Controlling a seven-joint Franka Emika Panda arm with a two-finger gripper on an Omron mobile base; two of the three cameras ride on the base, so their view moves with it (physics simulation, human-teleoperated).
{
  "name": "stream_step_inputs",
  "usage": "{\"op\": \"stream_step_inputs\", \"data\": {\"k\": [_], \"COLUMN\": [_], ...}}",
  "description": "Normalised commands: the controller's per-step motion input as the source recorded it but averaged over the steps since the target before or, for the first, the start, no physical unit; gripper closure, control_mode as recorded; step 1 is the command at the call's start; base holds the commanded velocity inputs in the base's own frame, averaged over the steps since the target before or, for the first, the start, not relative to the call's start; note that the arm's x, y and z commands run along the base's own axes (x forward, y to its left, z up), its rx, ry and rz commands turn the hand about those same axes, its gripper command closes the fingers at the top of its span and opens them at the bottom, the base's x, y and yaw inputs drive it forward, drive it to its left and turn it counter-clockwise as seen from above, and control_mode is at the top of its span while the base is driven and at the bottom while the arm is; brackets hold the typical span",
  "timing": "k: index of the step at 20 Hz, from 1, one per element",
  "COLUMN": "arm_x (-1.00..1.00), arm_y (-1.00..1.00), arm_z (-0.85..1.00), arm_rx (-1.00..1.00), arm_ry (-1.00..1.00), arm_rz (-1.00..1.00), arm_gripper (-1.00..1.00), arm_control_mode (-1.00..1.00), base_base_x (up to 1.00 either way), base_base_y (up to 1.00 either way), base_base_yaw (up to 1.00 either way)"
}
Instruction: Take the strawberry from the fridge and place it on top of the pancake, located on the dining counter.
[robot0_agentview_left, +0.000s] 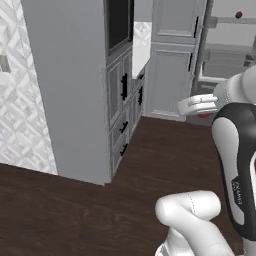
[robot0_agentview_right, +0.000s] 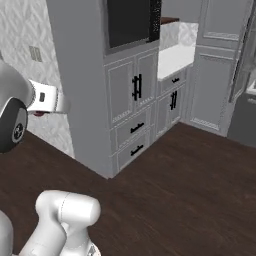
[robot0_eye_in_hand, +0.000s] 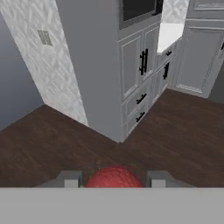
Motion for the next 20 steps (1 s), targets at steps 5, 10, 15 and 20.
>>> {"op": "stream_step_inputs", "data": {"k": [5,10,15,20], "arm_x": [0.0,0.0,0.0,0.0], "arm_y": [0.0,0.0,0.0,0.0], "arm_z": [0.0,0.0,0.0,0.0], "arm_rx": [0.0,0.0,0.0,0.0], "arm_ry": [0.0,0.0,0.0,0.0], "arm_rz": [0.0,0.0,0.0,0.0], "arm_gripper": [1.0,1.0,1.0,1.0], "arm_control_mode": [1.0,1.0,1.0,1.0], "base_base_x": [0.48,0.59,0.56,0.54], "base_base_y": [0.31,0.31,0.31,0.27], "base_base_yaw": [0.5,0.51,0.51,0.52]}}
